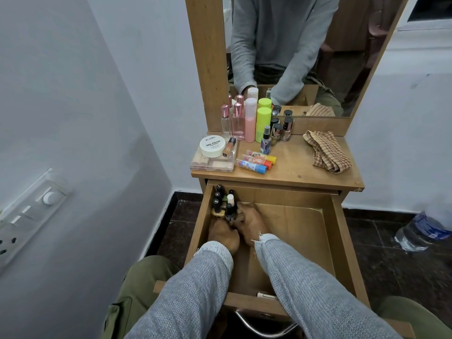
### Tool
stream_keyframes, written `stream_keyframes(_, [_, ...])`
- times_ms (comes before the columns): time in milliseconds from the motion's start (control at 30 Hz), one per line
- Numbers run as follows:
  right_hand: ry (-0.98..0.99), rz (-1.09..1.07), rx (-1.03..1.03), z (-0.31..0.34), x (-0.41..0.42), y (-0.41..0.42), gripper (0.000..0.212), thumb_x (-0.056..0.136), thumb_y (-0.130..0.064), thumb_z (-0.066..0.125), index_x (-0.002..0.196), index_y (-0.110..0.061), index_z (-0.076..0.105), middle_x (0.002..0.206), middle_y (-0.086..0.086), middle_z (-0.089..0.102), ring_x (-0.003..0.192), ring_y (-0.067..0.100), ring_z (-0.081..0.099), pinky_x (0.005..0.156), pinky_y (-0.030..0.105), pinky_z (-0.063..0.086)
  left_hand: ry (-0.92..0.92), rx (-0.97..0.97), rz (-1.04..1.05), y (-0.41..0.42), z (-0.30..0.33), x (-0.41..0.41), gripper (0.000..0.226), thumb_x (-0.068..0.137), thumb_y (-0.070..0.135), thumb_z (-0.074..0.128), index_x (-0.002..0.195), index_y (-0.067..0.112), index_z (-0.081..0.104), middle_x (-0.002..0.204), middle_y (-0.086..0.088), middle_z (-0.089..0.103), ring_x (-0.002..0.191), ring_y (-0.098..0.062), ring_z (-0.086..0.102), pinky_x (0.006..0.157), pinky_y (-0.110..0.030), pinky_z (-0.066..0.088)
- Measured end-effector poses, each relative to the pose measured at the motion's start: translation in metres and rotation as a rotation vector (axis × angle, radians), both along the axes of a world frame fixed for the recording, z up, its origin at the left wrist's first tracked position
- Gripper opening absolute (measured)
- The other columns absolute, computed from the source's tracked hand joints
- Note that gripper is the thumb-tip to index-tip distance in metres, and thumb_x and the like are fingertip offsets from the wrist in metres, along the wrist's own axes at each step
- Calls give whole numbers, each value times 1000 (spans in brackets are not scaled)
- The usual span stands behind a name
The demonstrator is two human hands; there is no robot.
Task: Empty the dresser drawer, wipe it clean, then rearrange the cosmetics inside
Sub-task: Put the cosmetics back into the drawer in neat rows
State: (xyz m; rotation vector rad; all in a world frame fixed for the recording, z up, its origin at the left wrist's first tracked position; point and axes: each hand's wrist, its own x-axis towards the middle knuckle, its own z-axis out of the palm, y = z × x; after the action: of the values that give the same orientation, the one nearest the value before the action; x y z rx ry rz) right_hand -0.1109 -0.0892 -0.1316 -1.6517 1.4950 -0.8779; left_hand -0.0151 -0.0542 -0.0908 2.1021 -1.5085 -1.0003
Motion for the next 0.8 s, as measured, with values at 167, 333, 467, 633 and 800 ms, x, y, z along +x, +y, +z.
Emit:
stream_keyframes(167, [-13, 16, 4, -4, 0, -2, 25, 69, -4, 62, 89, -18, 63, 79, -1, 69, 70, 15, 67, 65, 36, 57, 12, -14, 13, 0, 0, 0, 27, 94, 10, 49, 116, 6, 65, 122, -13, 63, 114, -30, 58, 100, -34, 45])
stream_keyframes(333, [-3, 16, 45, 0, 2, -1, 28, 73, 1, 66, 91, -20, 60, 71, -8, 58, 65, 13, 59, 62, 24, 47, 22, 9, 25, 0, 0, 0, 25, 94, 9, 49, 110, 5, 68, 115, -13, 66, 108, -29, 61, 89, -29, 45])
stream_keyframes(467, [9, 4, 49, -1, 2, -1, 26, 71, 3, 65, 89, -15, 61, 77, 2, 62, 68, 17, 62, 65, 32, 54, 34, 6, 30, 0, 1, 0, 24, 94, 11, 51, 112, 6, 67, 116, -12, 66, 109, -28, 61, 92, -29, 44])
stream_keyframes(633, [22, 9, 32, 3, 1, 1, 27, 71, 2, 64, 84, -22, 60, 70, -5, 61, 63, 13, 61, 61, 29, 53, 29, 26, 23, 0, 1, 0, 24, 94, 14, 52, 111, 6, 67, 115, -12, 66, 108, -29, 61, 91, -29, 45])
stream_keyframes(800, [14, 7, 27, 4, 0, 2, 25, 72, 1, 64, 87, -19, 62, 72, -5, 64, 67, 14, 64, 66, 35, 56, -4, 33, 0, 1, 3, 1, 23, 93, 13, 53, 111, 8, 67, 117, -11, 65, 109, -27, 61, 92, -29, 45])
